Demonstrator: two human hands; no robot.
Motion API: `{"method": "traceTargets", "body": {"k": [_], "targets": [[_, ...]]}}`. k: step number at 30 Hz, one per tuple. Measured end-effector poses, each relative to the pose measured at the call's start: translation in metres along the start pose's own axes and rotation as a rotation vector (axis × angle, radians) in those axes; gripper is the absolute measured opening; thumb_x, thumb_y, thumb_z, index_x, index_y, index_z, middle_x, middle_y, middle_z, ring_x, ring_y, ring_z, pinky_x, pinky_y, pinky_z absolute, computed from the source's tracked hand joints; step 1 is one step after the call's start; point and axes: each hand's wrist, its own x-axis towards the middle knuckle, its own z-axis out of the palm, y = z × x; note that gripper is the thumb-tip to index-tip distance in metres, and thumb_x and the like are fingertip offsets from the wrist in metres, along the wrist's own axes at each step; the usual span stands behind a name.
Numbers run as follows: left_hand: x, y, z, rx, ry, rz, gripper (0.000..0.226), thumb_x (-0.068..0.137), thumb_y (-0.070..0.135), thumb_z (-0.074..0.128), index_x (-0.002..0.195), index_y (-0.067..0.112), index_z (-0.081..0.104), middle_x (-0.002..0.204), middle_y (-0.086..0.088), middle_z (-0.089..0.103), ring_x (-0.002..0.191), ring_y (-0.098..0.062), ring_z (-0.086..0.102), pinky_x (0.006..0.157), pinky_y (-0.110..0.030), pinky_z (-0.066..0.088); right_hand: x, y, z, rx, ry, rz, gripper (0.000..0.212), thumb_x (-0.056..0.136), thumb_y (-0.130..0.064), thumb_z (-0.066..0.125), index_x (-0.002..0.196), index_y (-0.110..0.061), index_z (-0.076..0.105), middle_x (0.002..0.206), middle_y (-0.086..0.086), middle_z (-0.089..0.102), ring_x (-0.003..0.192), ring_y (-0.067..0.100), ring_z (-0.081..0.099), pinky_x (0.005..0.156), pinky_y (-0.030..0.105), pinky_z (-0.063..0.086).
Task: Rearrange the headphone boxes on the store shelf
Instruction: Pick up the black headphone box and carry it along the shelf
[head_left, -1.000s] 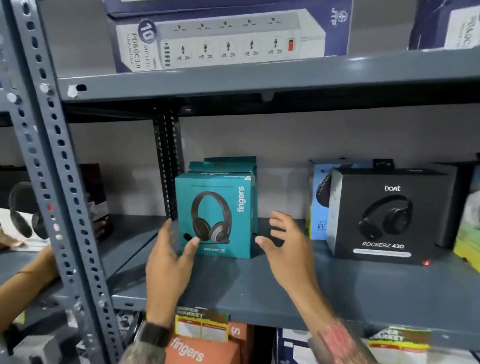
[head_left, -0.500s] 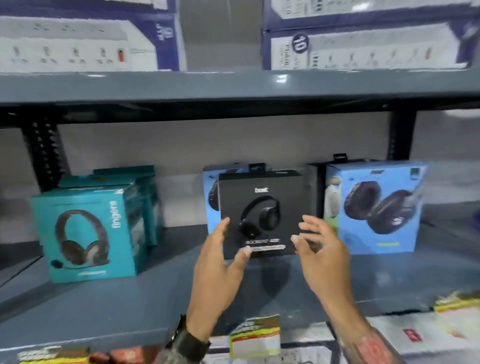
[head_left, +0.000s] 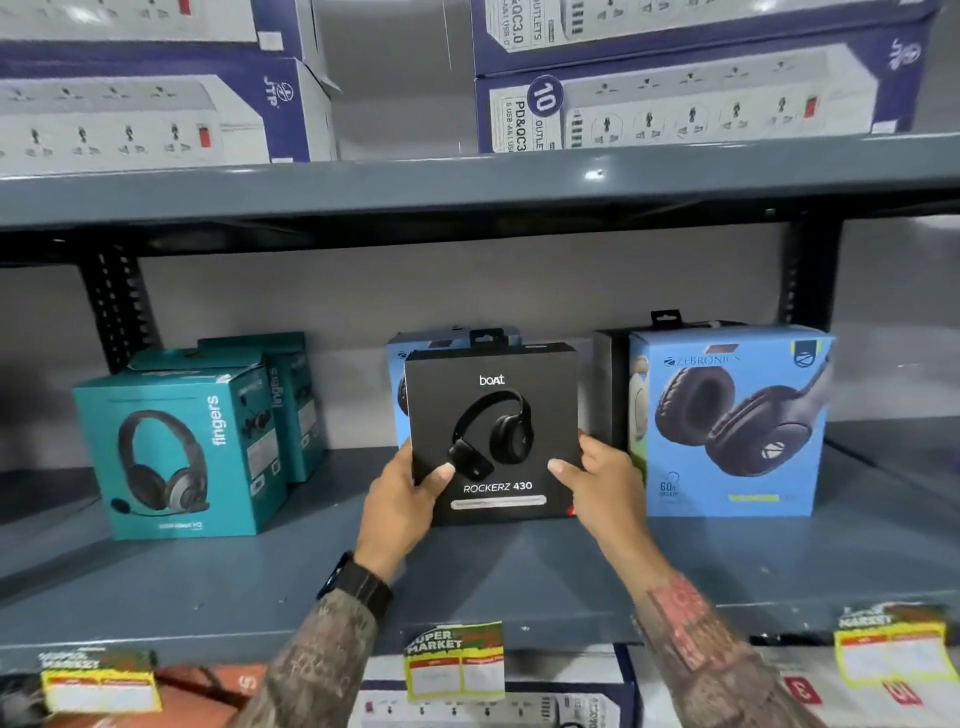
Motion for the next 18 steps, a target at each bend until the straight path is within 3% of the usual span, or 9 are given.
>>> {"method": "traceTargets", "body": {"k": [2,4,6,8,12,16,18], "targets": [[-0.025,0.007,-0.01,0.037,0.013,0.046,0.038,0.102,0.038,0.07,0.139,0.036,0.067,0.117,0.015,0.084,0.109,-0.012,0.079,0.098,-0.04,0.062,-0.023,-0.014,-0.014,0.087,0.042,-0.03,0.034,0.089,-0.027,0.075,0.116,-0.047,0.075,0.09,-0.039,0.075,0.101,0.002,0.074,0.099,0.049,0.058],[-0.054,0.019,-0.022,0.086,0.042,0.096,0.04,0.102,0.047,0.066,0.142,0.042,0.064,0.113,0.019,0.084,0.104,-0.009,0.079,0.087,-0.034,0.062,-0.047,-0.021,-0.027,0.148,0.121,-0.049,0.04,0.091,-0.023,0.078,0.129,-0.033,0.072,0.106,-0.033,0.076,0.108,-0.004,0.07,0.101,0.044,0.058],[-0.085,0.03,-0.033,0.067,0.064,0.103,0.054,0.096,0.06,0.063,0.148,0.045,0.06,0.117,0.016,0.084,0.108,-0.009,0.079,0.09,-0.034,0.063,-0.075,-0.024,-0.039,0.169,0.141,-0.09,0.039,0.091,-0.025,0.079,0.124,-0.042,0.07,0.098,-0.043,0.069,0.103,-0.018,0.065,0.095,0.025,0.053],[-0.116,0.041,-0.043,-0.006,0.088,0.089,0.072,0.084,0.071,0.057,0.152,0.049,0.056,0.123,0.016,0.083,0.114,-0.011,0.078,0.1,-0.044,0.064,-0.104,-0.03,-0.051,0.219,0.141,-0.096,0.036,0.088,-0.027,0.082,0.115,-0.045,0.069,0.083,-0.051,0.062,0.095,-0.026,0.062,0.089,0.014,0.047],[-0.152,0.048,-0.053,-0.162,0.132,0.008,0.079,0.075,0.069,0.062,0.152,0.053,0.057,0.124,0.023,0.082,0.117,-0.009,0.078,0.106,-0.048,0.062,-0.145,-0.041,-0.068,0.275,0.157,-0.123,0.041,0.081,-0.022,0.086,0.103,-0.054,0.072,0.07,-0.055,0.059,0.088,-0.035,0.058,0.074,-0.006,0.043],[-0.159,0.046,-0.052,-0.247,0.109,-0.045,0.076,0.074,0.066,0.068,0.149,0.056,0.059,0.119,0.03,0.082,0.117,-0.003,0.077,0.107,-0.046,0.061,-0.157,-0.051,-0.073,0.238,0.158,-0.128,0.043,0.079,-0.024,0.087,0.093,-0.061,0.068,0.075,-0.056,0.06,0.094,-0.032,0.06,0.082,0.01,0.046],[-0.158,0.044,-0.052,-0.243,0.103,-0.04,0.08,0.071,0.07,0.067,0.15,0.056,0.057,0.121,0.03,0.082,0.119,-0.004,0.077,0.108,-0.046,0.061,-0.157,-0.05,-0.073,0.224,0.16,-0.12,0.045,0.079,-0.023,0.086,0.094,-0.06,0.067,0.073,-0.056,0.058,0.093,-0.035,0.058,0.081,0.009,0.045]]}}
